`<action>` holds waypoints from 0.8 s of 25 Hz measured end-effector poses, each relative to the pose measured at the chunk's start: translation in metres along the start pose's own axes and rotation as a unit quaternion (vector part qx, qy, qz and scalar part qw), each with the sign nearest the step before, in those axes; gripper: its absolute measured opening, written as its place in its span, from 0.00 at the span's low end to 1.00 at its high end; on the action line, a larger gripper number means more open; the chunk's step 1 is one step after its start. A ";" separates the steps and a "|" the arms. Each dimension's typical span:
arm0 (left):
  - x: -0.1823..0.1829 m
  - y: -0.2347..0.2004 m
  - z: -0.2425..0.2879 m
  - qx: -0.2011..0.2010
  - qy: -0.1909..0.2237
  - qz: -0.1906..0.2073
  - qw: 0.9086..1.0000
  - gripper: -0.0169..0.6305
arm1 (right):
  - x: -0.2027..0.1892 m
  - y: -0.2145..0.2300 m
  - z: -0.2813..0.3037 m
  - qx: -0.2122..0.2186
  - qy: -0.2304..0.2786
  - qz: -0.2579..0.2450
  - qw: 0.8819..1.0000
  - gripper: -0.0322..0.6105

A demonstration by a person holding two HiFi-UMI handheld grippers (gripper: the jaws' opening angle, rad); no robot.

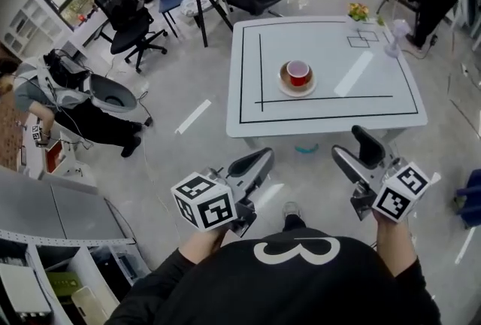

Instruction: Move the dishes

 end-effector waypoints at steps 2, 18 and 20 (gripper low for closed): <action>0.005 -0.018 0.026 0.002 -0.008 -0.005 1.000 0.03 | 0.004 0.023 0.011 -0.007 -0.007 0.001 1.000 0.54; 0.029 -0.096 0.105 0.037 -0.037 -0.015 0.999 0.03 | 0.013 0.118 0.064 -0.029 -0.036 0.043 0.998 0.54; 0.031 -0.106 0.106 0.047 -0.039 -0.016 0.998 0.03 | 0.011 0.119 0.075 -0.027 -0.043 0.045 0.998 0.53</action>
Point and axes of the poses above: the fingertips, and each gripper's own axes: z forward along the fingers, y to its right, x out of its top, the point moved 5 cm from there along -z, backward along the fingers, and after that the axes turned 6 degrees about y, right-handed, at the moved point
